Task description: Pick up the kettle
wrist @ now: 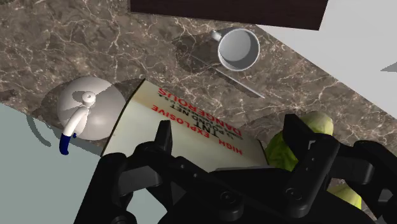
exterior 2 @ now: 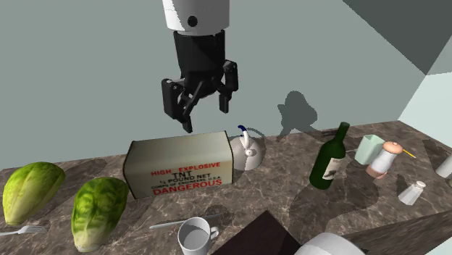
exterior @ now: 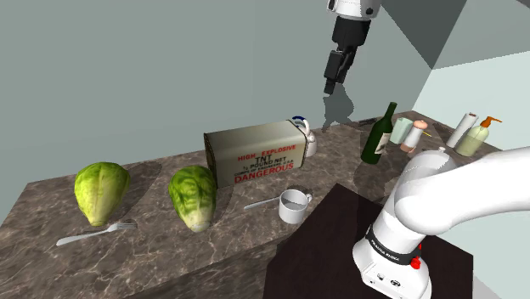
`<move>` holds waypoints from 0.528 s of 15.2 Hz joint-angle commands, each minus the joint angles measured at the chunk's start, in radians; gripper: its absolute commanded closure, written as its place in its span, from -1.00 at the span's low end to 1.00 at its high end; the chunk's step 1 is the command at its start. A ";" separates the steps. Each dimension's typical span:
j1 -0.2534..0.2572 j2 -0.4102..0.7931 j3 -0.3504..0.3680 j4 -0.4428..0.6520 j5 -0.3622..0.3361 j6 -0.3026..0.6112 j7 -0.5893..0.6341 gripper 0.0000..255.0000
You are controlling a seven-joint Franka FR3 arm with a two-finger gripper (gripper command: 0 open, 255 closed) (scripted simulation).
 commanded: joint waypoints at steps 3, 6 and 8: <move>-0.014 0.034 -0.025 -0.020 -0.012 0.059 -0.001 -1.00; -0.035 0.094 -0.064 -0.042 -0.027 0.146 -0.002 -1.00; -0.048 0.138 -0.090 -0.051 -0.034 0.203 -0.004 -1.00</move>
